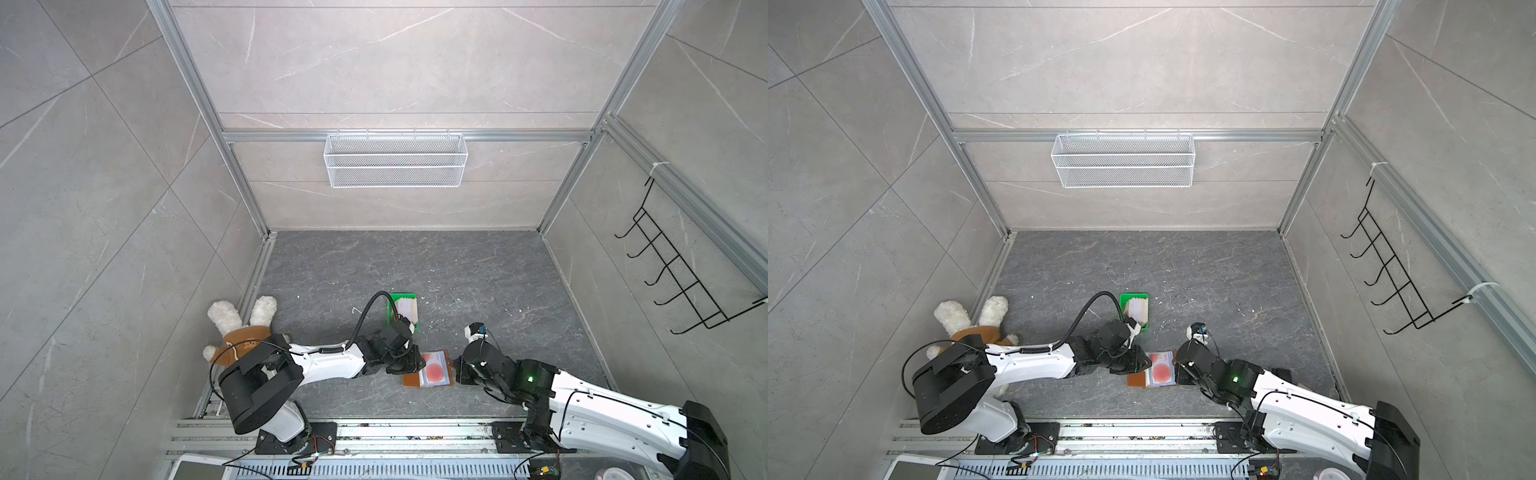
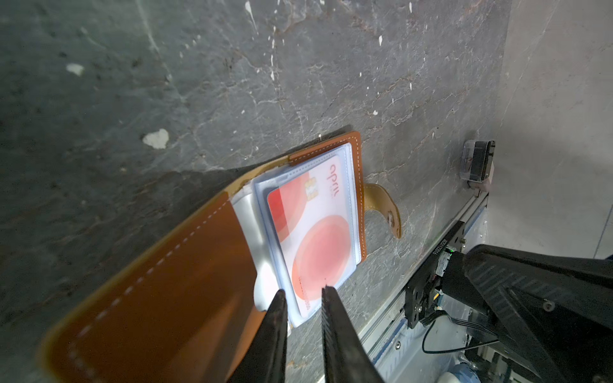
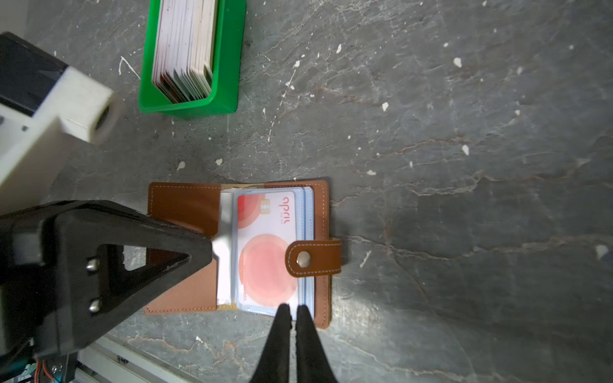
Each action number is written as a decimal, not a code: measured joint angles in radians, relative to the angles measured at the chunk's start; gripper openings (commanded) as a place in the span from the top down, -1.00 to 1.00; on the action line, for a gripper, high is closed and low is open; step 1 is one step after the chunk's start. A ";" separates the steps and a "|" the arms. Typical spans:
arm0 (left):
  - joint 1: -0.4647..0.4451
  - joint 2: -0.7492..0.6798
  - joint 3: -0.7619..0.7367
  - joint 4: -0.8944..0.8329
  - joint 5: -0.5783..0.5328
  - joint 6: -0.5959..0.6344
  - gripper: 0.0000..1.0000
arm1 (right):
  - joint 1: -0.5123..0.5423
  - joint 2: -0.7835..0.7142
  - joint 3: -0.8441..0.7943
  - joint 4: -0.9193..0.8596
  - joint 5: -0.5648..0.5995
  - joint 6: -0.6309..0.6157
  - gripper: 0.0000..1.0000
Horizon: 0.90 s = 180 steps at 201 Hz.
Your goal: Put the credit cards into the card holder
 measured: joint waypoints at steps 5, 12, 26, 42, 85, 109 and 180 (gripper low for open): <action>0.000 0.000 0.000 -0.001 -0.002 0.006 0.56 | 0.000 -0.004 0.000 0.001 0.000 -0.004 0.78; -0.002 -0.002 0.000 -0.003 -0.008 0.012 0.56 | 0.001 -0.006 0.000 0.002 0.000 -0.011 0.78; -0.003 -0.005 0.000 -0.008 -0.013 0.023 0.57 | 0.004 -0.006 0.000 0.004 0.003 -0.018 0.78; -0.005 -0.007 0.000 -0.011 -0.014 0.039 0.58 | 0.008 -0.006 -0.001 0.017 0.007 -0.019 0.78; -0.006 -0.018 0.000 -0.033 -0.014 0.088 0.60 | 0.012 0.020 -0.013 0.077 0.017 -0.015 0.76; -0.009 -0.022 0.000 -0.046 -0.016 0.106 0.60 | 0.018 0.049 -0.015 0.097 0.018 -0.014 0.73; -0.051 -0.001 0.091 -0.109 -0.066 0.127 0.62 | 0.022 0.011 -0.053 0.123 0.005 -0.002 0.69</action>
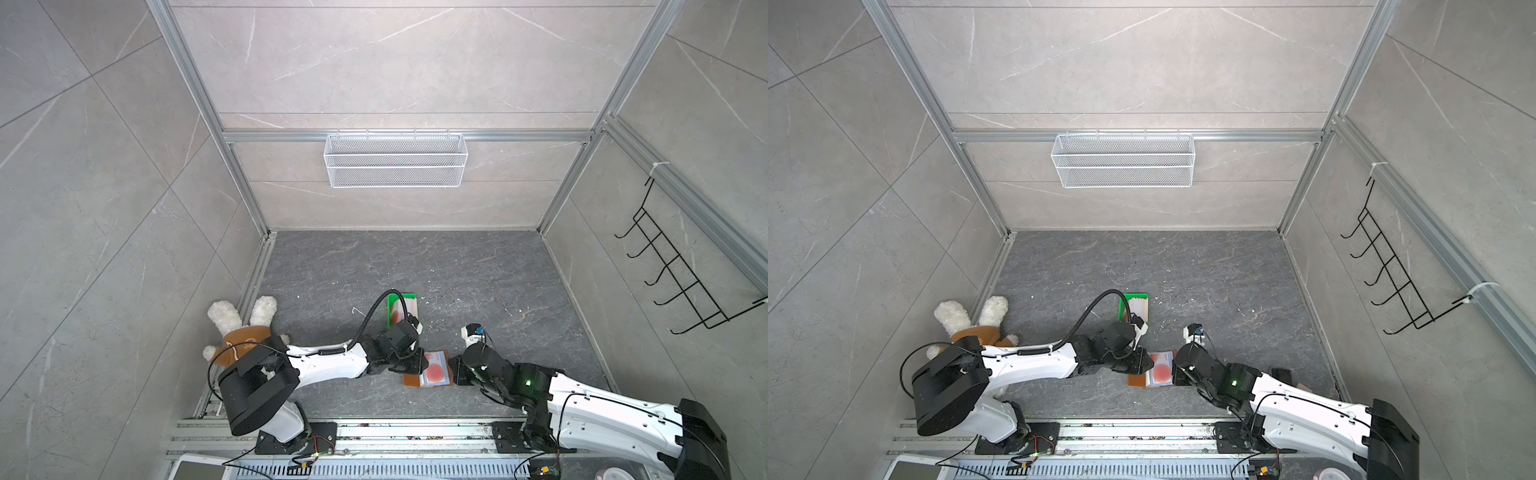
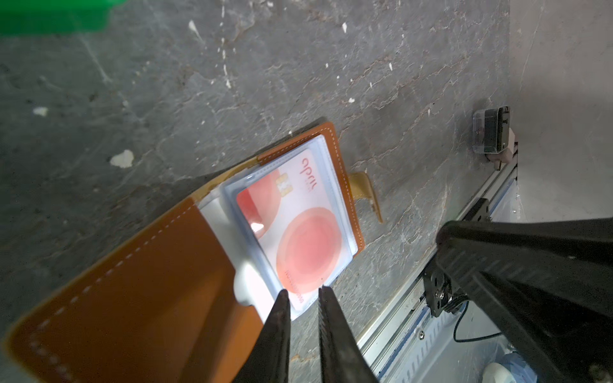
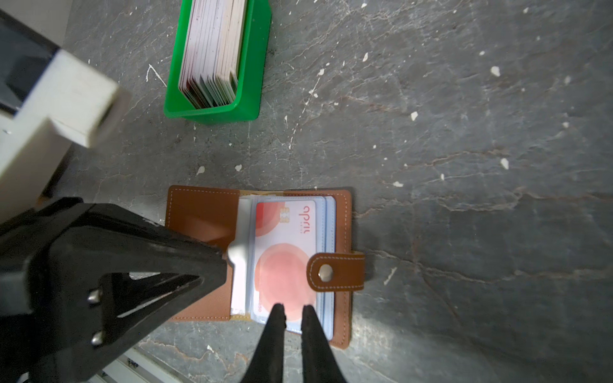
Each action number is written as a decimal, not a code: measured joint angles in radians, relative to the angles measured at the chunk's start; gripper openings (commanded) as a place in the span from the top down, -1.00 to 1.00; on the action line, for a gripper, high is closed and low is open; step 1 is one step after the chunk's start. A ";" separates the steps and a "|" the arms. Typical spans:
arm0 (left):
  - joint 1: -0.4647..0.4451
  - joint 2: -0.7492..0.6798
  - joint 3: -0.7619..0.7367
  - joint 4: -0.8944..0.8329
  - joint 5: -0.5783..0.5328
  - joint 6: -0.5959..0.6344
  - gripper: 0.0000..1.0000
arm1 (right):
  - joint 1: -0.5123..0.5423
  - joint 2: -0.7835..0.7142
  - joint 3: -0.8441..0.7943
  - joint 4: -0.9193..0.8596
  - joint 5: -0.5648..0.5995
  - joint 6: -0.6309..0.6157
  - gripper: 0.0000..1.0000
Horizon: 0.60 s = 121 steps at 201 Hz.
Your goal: Put the credit cards into the card holder
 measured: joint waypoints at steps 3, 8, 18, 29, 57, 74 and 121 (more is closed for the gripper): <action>-0.001 0.001 0.005 -0.003 -0.002 0.000 0.63 | 0.000 0.000 -0.002 0.002 -0.002 0.004 0.69; -0.002 0.004 0.011 -0.006 -0.005 0.000 0.63 | 0.000 0.001 -0.006 0.005 -0.005 0.008 0.69; -0.003 0.011 0.023 -0.016 -0.012 0.000 0.64 | 0.000 0.006 -0.013 0.014 -0.015 0.014 0.68; -0.004 0.027 0.036 -0.034 -0.023 0.000 0.65 | 0.000 0.024 -0.017 0.027 -0.031 0.015 0.68; -0.004 0.073 0.064 -0.079 -0.034 -0.002 0.69 | 0.000 0.093 -0.018 0.066 -0.060 0.037 0.69; -0.004 0.086 0.065 -0.099 -0.037 -0.007 0.69 | 0.000 0.135 -0.024 0.094 -0.077 0.050 0.68; -0.004 0.097 0.065 -0.107 -0.034 -0.029 0.70 | 0.001 0.199 -0.025 0.138 -0.098 0.075 0.62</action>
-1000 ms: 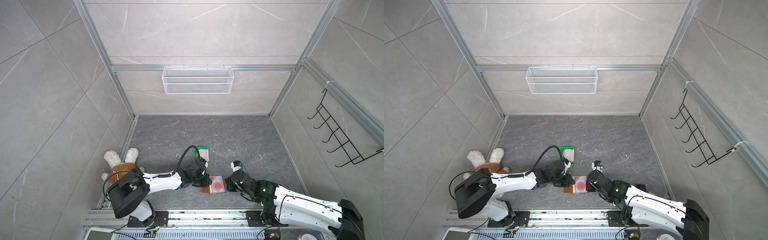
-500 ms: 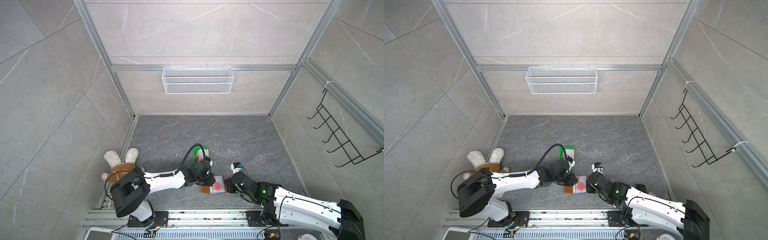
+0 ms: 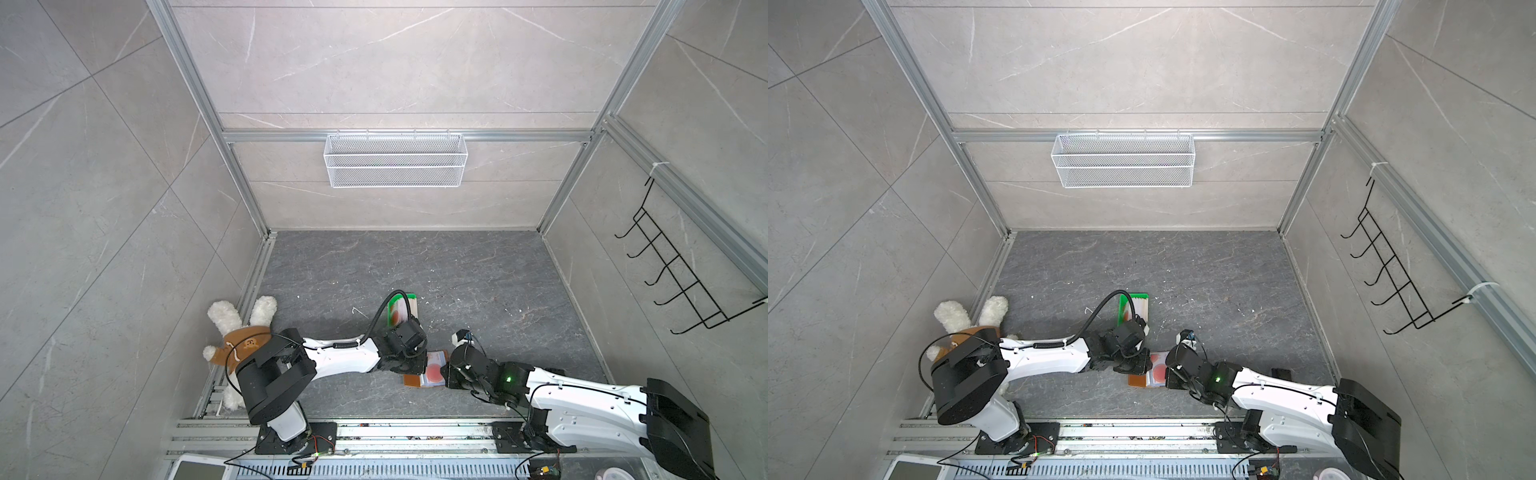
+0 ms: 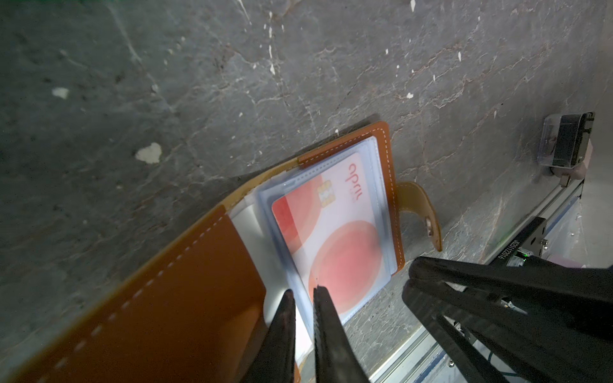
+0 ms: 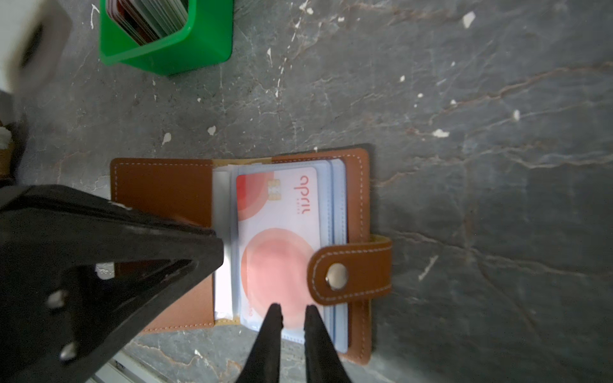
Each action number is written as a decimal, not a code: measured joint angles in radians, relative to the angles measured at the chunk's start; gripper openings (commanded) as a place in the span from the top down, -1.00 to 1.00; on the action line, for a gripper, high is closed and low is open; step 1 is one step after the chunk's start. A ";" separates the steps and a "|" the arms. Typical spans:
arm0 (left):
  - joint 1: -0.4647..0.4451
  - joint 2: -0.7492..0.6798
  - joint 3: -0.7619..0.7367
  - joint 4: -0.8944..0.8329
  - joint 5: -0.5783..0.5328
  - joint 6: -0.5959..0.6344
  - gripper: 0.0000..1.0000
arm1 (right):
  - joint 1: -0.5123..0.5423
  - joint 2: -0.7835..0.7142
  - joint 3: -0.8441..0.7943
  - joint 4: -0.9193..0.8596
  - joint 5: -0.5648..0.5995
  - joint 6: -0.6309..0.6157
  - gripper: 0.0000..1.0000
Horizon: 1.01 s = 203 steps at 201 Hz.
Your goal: Put the credit cards into the card holder
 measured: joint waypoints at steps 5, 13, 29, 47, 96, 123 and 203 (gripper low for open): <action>0.000 0.002 0.000 0.001 0.001 -0.002 0.70 | 0.000 0.004 0.000 0.003 -0.001 0.000 0.61; 0.000 0.010 0.001 0.002 0.002 -0.003 0.70 | -0.001 0.010 0.000 0.010 -0.004 0.002 0.61; 0.000 0.031 0.004 0.001 0.008 -0.004 0.70 | -0.005 0.021 0.000 0.023 -0.009 0.003 0.61; 0.000 0.048 0.006 0.001 0.008 -0.006 0.70 | -0.014 0.026 0.000 0.032 -0.015 0.007 0.57; 0.000 0.060 0.014 0.001 0.011 -0.010 0.71 | -0.051 0.026 -0.023 0.069 -0.051 0.010 0.47; 0.000 0.063 0.018 0.000 0.013 -0.016 0.73 | -0.063 0.033 -0.030 0.081 -0.074 0.010 0.46; 0.000 0.071 0.019 0.002 0.016 -0.033 0.79 | -0.073 0.050 -0.031 0.090 -0.085 0.010 0.42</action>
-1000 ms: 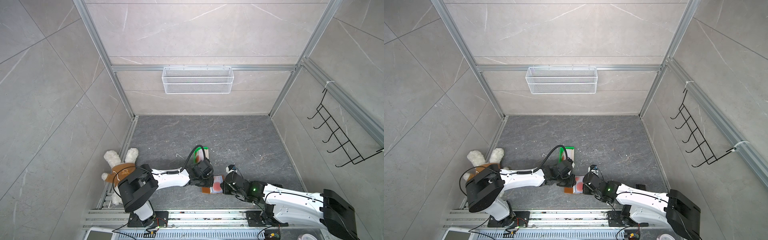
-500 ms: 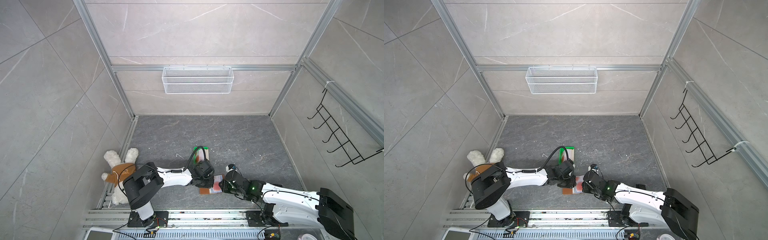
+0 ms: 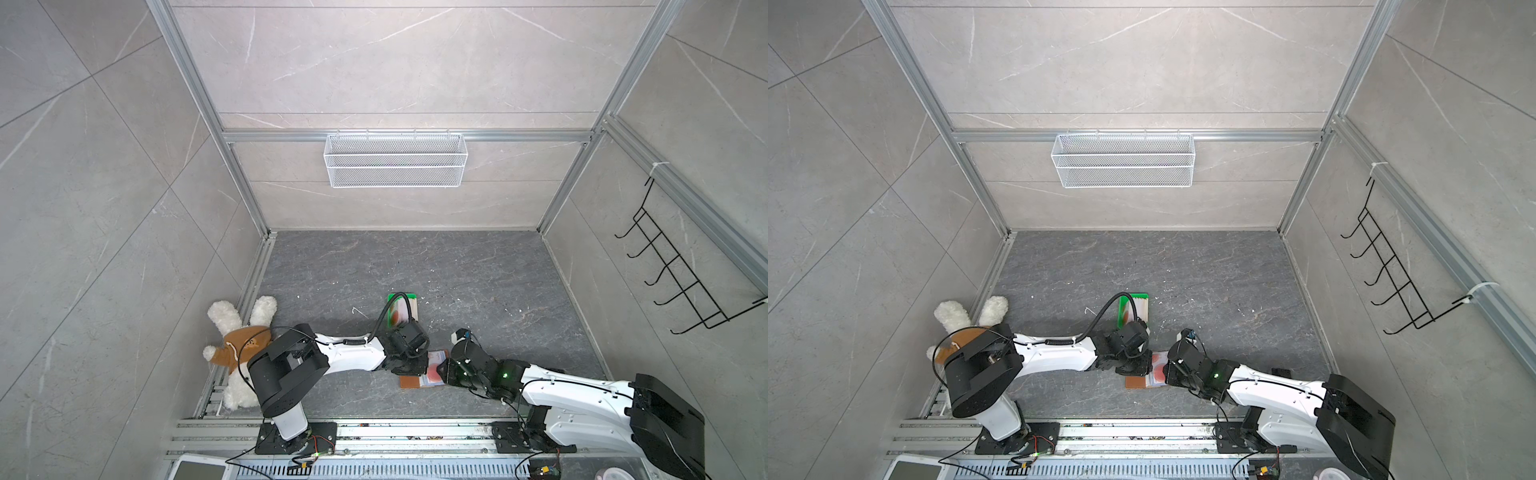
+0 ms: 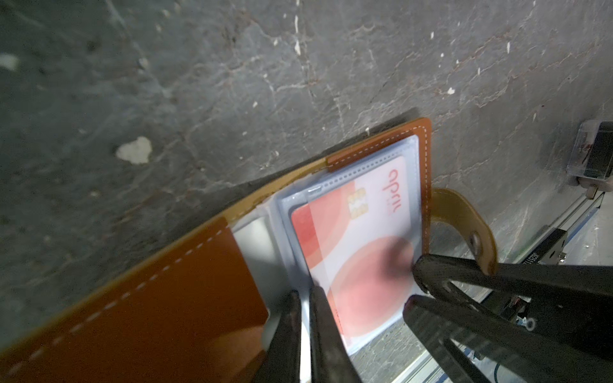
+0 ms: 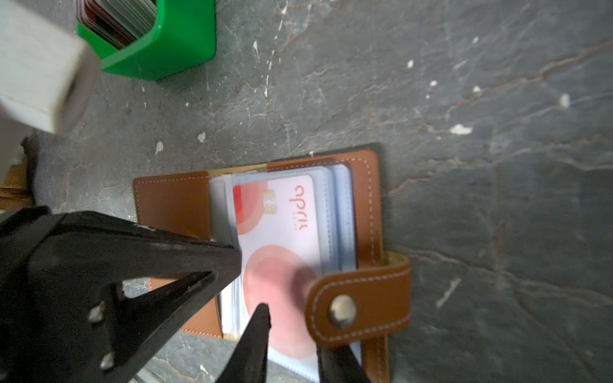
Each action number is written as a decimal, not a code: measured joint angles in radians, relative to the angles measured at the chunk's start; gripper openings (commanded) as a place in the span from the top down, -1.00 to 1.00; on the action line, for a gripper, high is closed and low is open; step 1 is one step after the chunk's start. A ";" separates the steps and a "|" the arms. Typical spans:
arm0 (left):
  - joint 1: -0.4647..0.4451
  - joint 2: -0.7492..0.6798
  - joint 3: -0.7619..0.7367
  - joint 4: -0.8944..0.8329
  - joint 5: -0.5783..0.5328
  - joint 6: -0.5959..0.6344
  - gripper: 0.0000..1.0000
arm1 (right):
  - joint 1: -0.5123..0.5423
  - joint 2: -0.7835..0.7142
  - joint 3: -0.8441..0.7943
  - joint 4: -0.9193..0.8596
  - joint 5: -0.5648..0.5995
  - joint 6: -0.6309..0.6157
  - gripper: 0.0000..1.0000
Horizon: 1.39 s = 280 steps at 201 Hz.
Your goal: Put the credit cards into the card holder
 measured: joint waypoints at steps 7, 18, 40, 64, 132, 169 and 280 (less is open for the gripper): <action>0.000 0.001 0.000 0.000 0.000 -0.003 0.79 | 0.000 0.000 0.000 -0.003 0.002 0.000 0.42; 0.000 0.001 0.000 0.001 0.000 -0.006 0.79 | -0.001 -0.002 0.000 -0.008 0.006 0.000 0.42; 0.000 0.002 0.000 0.002 0.000 -0.008 0.80 | -0.002 -0.010 -0.001 -0.017 0.012 0.000 0.42; 0.000 0.003 0.000 0.002 0.000 -0.008 0.80 | -0.002 -0.020 -0.001 -0.025 0.016 0.000 0.42; 0.000 0.007 0.002 0.006 0.002 -0.014 0.81 | -0.002 -0.022 -0.001 -0.020 0.011 -0.005 0.47; 0.000 0.007 0.002 0.006 0.003 -0.015 0.81 | -0.002 -0.022 -0.001 -0.021 0.008 -0.008 0.44; 0.001 0.020 0.013 0.012 0.018 -0.016 0.81 | -0.002 -0.022 -0.001 -0.032 0.015 -0.023 0.56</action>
